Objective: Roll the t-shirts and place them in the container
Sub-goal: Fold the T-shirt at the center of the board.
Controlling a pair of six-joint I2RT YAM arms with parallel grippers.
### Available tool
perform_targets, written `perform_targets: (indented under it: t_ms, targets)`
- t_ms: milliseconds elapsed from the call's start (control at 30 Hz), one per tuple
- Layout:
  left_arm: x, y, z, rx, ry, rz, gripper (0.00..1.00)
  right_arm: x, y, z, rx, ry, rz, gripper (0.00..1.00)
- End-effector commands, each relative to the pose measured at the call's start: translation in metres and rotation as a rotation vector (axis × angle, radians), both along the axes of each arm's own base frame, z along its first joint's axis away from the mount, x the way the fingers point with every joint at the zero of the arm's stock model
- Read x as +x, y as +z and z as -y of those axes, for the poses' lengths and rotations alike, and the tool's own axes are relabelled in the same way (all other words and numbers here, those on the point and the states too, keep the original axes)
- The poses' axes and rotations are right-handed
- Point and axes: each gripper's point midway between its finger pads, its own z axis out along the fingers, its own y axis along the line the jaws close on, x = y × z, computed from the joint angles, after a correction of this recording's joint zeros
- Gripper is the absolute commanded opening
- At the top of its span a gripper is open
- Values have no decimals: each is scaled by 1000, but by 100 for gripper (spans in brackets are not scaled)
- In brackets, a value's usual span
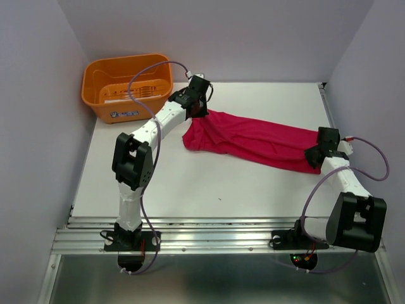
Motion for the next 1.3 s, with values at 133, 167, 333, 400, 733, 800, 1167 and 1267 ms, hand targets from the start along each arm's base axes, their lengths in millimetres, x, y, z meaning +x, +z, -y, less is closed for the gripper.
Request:
perform_targets:
  t_ms: [133,167,333,400,733,800,1167,1267]
  targets:
    - [31,25,-8,42,61,95,0,36,27,16,-55,-23,94,1]
    - [32,25,-8,43,61,96,0,37,24,17,-53,-23,85,1]
    - [39,19,-10,57,70,97,0,47,23,19,-60,-20,86,1]
    - [41,17,-10,60,72,97,0,50,24,20,-63,-19,88,1]
    - [48,-2,-20,96,96,72,0,55,13,23,-71,-15,50,1]
    - [47,-4,-23,102,102,69,0,54,11,23,-69,-13,45,1]
    - [52,-12,-22,82,93,57,0,49,-1,23,-62,-24,19,1]
    - [55,-15,-20,81,89,54,0,52,-5,23,-59,-25,13,1]
